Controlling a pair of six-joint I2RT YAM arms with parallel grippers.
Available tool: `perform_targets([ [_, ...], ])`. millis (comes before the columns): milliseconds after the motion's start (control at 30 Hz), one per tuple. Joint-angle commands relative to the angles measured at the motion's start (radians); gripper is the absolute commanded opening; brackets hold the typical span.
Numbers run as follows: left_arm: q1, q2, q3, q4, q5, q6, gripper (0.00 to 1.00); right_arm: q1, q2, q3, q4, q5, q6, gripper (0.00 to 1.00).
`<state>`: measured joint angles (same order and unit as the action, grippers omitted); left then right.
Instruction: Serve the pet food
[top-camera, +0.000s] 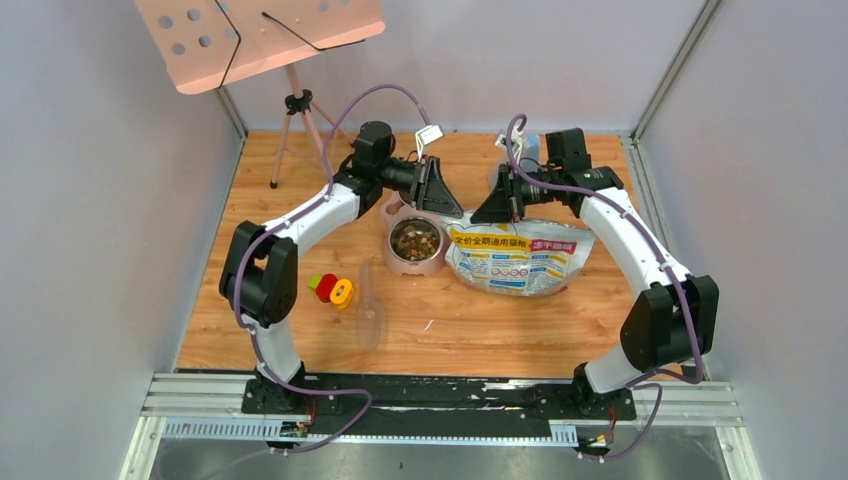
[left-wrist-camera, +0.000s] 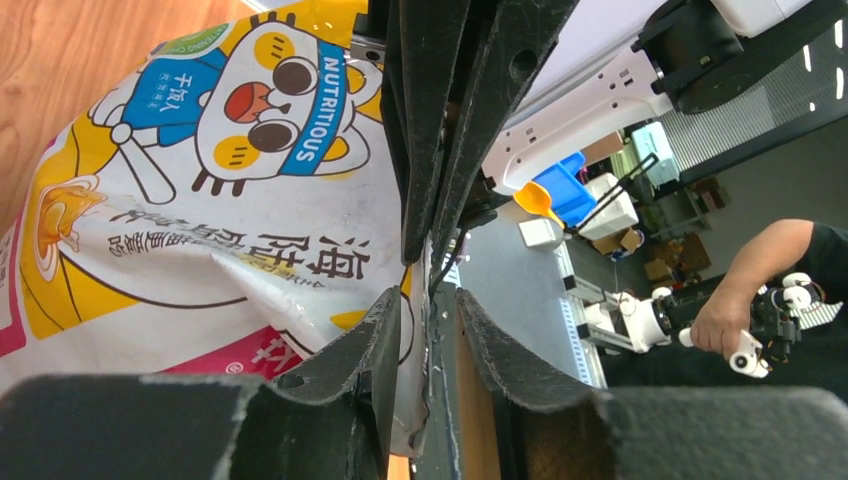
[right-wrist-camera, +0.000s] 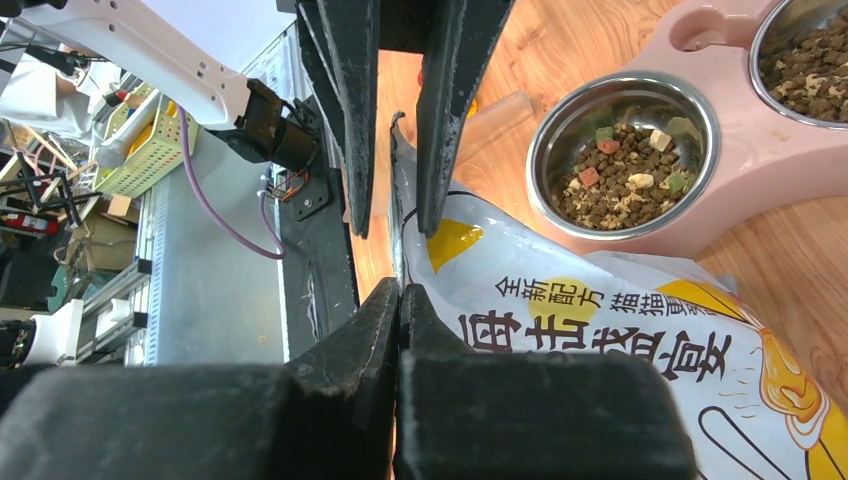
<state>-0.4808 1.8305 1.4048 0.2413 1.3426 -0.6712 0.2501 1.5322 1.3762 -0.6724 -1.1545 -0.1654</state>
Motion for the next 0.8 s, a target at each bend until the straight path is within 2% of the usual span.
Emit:
perform_targets([
  [0,0.026,-0.073,0.007,-0.078,0.032,0.091,0.32,0.001,-0.028,0.044,0.038,-0.033,-0.007,0.00],
  [167,0.053,-0.076,-0.019,-0.068,0.047,0.089,0.30,0.000,-0.050,0.024,0.035,-0.019,-0.008,0.00],
  [200,0.053,-0.074,-0.017,-0.068,0.047,0.090,0.27,0.001,-0.050,0.023,0.036,-0.015,-0.007,0.01],
  [300,0.053,-0.064,-0.008,-0.067,0.047,0.091,0.13,0.002,-0.043,0.032,0.036,-0.011,0.000,0.13],
  [433,0.051,-0.061,-0.004,-0.067,0.044,0.092,0.03,0.006,-0.011,0.058,0.041,-0.020,0.031,0.27],
  [533,0.050,-0.065,-0.005,-0.067,0.043,0.091,0.02,0.017,0.008,0.070,0.047,-0.014,0.042,0.32],
  [767,0.050,-0.075,-0.001,-0.066,0.032,0.090,0.02,0.043,0.025,0.063,0.062,-0.016,0.065,0.33],
])
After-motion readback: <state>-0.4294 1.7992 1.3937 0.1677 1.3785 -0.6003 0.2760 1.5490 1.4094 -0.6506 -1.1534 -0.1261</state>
